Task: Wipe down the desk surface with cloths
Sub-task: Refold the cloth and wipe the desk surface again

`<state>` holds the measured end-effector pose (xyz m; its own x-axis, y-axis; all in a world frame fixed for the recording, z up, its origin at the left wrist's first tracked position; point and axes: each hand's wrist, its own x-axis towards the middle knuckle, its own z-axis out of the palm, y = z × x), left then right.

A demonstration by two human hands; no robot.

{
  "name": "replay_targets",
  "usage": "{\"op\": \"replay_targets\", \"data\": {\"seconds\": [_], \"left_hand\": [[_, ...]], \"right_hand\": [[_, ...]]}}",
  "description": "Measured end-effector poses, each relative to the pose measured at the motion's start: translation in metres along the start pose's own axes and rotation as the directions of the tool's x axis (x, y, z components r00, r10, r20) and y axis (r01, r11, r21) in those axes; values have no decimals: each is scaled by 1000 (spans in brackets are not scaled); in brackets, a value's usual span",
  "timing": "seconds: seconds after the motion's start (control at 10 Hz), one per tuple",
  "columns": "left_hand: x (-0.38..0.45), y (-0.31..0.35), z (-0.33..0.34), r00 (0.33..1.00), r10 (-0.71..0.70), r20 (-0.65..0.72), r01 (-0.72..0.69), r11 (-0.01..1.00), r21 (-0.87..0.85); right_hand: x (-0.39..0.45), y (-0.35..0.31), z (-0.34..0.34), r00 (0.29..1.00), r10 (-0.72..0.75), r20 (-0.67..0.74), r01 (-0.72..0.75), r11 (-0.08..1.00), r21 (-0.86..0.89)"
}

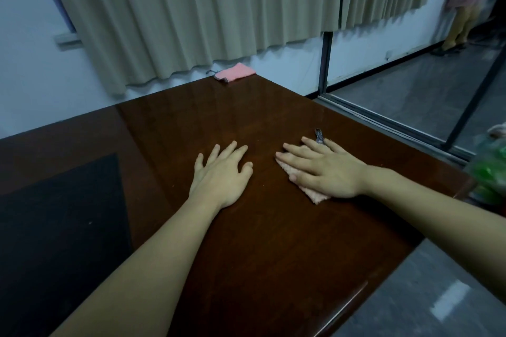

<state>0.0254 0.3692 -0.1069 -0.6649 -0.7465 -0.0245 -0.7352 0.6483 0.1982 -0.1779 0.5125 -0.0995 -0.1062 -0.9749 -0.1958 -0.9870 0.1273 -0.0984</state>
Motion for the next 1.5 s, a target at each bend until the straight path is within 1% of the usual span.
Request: {"op": "replay_targets", "data": {"seconds": [0.1, 0.2, 0.3, 0.4, 0.5, 0.6, 0.7, 0.8, 0.9, 1.0, 1.1, 1.2, 1.3, 1.4, 1.5], "left_hand": [[0, 0, 0, 1000, -5, 2, 5, 1000, -1], [-1, 0, -1, 1000, 3, -2, -3, 1000, -9], [-1, 0, -1, 1000, 3, -3, -3, 1000, -11], [-1, 0, -1, 1000, 6, -4, -6, 1000, -10], [-1, 0, -1, 1000, 5, -6, -5, 1000, -13], [-1, 0, 0, 1000, 3, -13, -3, 1000, -8], [0, 1, 0, 1000, 5, -12, -5, 1000, -2], [0, 0, 1, 1000, 8, -17, -8, 1000, -1], [1, -1, 2, 1000, 10, -19, -10, 1000, -5], [2, -1, 2, 1000, 9, -16, -9, 1000, -9], [1, -1, 2, 1000, 11, -19, -11, 1000, -11], [1, -1, 2, 1000, 3, -24, -3, 1000, -12], [0, -1, 1, 1000, 4, -25, -5, 1000, -19], [-2, 0, 2, 999, 11, -31, -12, 1000, -24], [-2, 1, 1, 998, 27, -51, -29, 999, -28]], "right_hand": [[18, 13, -4, 998, 62, -17, -61, 998, 15], [42, 31, -12, 983, 181, -37, -180, 983, 38], [61, 39, -19, 962, 272, -23, -270, 961, 62], [66, 36, -18, 956, 293, -17, -291, 954, 64], [49, 22, -13, 975, 223, -10, -222, 974, 48], [17, 5, -4, 995, 98, -2, -98, 995, 18], [-14, -3, 5, 1000, 10, 1, -9, 1000, -13], [-22, 2, 6, 1000, -6, 9, 6, 1000, -7], [-8, 13, 2, 999, 40, 0, -40, 999, 11], [20, 33, -5, 989, 142, -25, -142, 990, 6], [47, 51, -14, 965, 260, -28, -259, 965, 44], [61, 56, -19, 946, 324, -19, -321, 943, 81], [56, 49, -18, 946, 324, -17, -322, 943, 86], [36, 35, -12, 964, 265, -6, -264, 963, 55], [3, 16, -2, 987, 159, 0, -159, 987, 18]]}}
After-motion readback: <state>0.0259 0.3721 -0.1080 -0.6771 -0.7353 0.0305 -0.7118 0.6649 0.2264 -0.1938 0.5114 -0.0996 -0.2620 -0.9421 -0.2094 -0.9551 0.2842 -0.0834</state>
